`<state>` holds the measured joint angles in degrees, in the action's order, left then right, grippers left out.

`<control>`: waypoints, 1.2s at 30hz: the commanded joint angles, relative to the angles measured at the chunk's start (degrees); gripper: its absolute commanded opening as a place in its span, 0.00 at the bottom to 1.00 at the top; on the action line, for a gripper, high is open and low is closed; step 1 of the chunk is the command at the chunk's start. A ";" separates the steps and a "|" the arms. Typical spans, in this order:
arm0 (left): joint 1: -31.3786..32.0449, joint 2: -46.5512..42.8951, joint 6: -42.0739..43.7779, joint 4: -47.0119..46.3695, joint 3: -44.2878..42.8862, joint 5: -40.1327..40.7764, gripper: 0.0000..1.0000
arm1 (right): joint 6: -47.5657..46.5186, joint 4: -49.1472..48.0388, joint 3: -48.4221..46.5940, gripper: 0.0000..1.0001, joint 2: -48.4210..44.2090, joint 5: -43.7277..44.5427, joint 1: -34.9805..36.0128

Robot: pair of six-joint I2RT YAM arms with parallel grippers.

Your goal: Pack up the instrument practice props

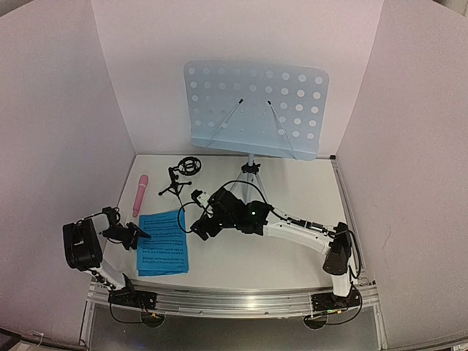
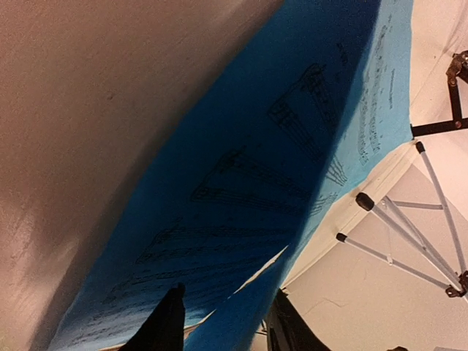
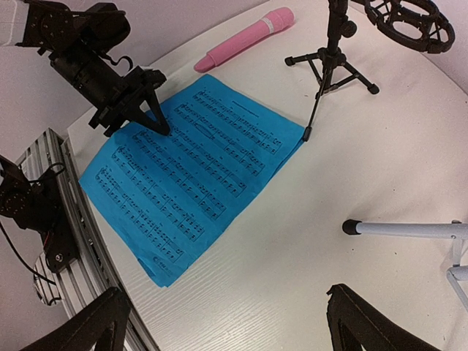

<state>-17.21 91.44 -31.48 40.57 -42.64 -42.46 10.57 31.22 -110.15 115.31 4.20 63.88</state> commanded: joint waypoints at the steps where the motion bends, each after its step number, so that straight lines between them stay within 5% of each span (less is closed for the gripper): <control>1: -0.22 -1.80 1.76 4.67 -2.55 5.49 0.46 | 0.57 -0.72 -1.74 0.92 0.27 -1.35 -0.20; 9: -0.25 -2.13 4.55 11.35 -7.02 14.59 0.62 | 0.66 -0.77 -1.92 0.92 0.42 -2.02 -0.23; 20: -0.25 -1.79 4.48 10.71 -7.57 15.08 0.47 | 3.15 -0.72 -1.37 0.92 1.26 -0.98 -0.24; 27: -0.24 -3.76 9.16 13.21 -14.16 20.10 0.63 | 19.93 -0.72 -5.32 0.91 12.39 -8.21 -0.21; 36: -0.27 -7.16 6.08 7.21 -4.17 23.74 0.76 | 28.35 -0.64 -11.48 0.81 24.39 -17.30 -0.33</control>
<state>-17.26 86.07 -24.43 49.93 -48.87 -21.71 33.82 30.50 -116.93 136.67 -6.22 63.88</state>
